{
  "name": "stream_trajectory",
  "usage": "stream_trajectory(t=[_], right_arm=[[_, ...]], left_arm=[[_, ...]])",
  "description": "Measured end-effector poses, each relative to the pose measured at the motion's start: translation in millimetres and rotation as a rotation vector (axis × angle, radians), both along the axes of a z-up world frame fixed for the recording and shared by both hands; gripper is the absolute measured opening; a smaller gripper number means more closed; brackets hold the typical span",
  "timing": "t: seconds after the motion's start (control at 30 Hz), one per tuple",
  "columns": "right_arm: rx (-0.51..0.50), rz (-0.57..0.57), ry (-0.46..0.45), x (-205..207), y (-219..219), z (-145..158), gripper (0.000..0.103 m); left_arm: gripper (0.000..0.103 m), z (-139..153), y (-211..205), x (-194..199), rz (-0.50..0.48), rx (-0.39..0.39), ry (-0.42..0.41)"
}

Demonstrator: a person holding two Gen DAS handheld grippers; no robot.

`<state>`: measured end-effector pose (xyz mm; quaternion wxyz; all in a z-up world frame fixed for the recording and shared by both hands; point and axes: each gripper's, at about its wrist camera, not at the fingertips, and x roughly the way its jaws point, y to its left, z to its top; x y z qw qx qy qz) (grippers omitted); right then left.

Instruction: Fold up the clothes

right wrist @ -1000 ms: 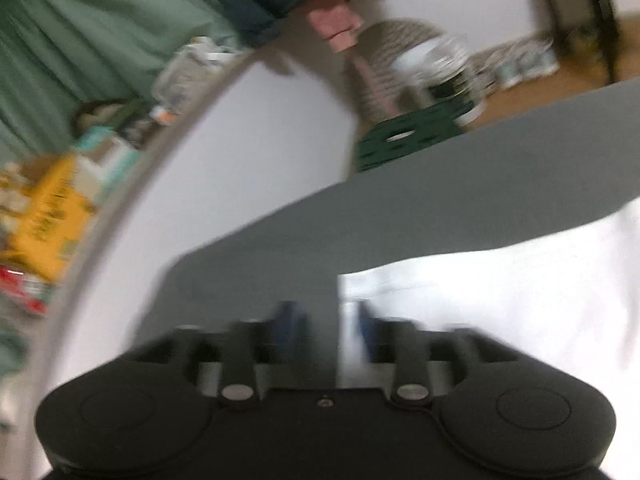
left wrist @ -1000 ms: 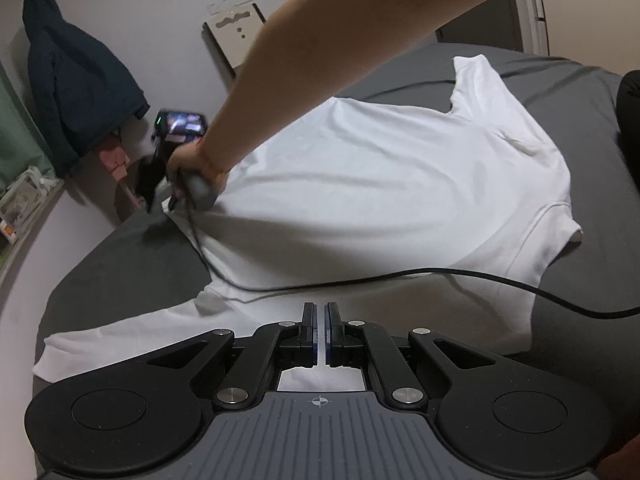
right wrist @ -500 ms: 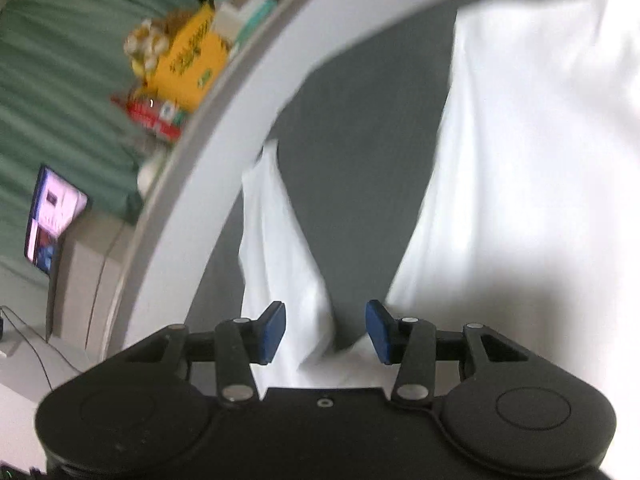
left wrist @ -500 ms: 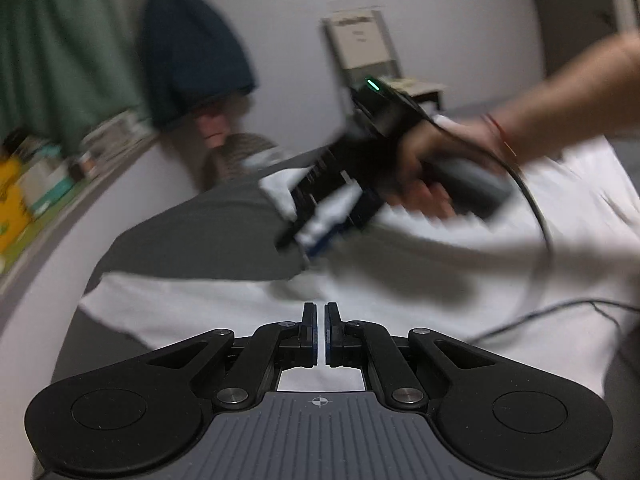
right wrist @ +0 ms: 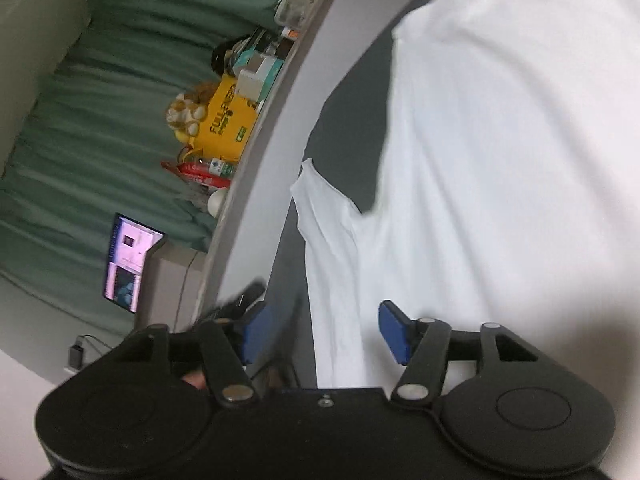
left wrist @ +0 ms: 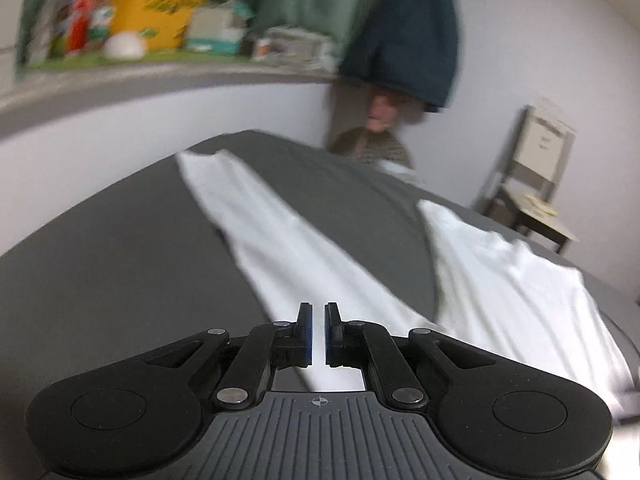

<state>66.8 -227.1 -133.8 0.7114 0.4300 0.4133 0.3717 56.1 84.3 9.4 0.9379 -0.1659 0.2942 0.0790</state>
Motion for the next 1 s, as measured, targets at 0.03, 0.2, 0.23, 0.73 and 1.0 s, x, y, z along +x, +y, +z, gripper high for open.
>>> stream_trajectory(t=[0.03, 0.2, 0.23, 0.73, 1.0], right_arm=[[0.006, -0.005, 0.001, -9.7, -6.1, -4.2, 0.063], [-0.021, 0.065, 0.02, -31.9, -3.3, -17.7, 0.064], [-0.012, 0.077, 0.024, -35.8, -3.5, -18.8, 0.064], [0.076, 0.17, 0.078, -31.8, 5.5, -29.9, 0.07], [0.105, 0.185, 0.109, -31.6, 4.9, -39.0, 0.07]], left_arm=[[0.003, -3.2, 7.6, 5.1, 0.025, -0.026, 0.008], [0.003, 7.9, 43.7, 35.9, 0.157, -0.198, 0.097], [0.003, 10.1, 46.1, 44.6, 0.174, -0.203, 0.125], [0.003, -75.3, 139.8, 161.8, 0.488, -0.277, 0.027], [0.003, -106.7, 156.1, 183.3, 0.489, -0.345, -0.035]])
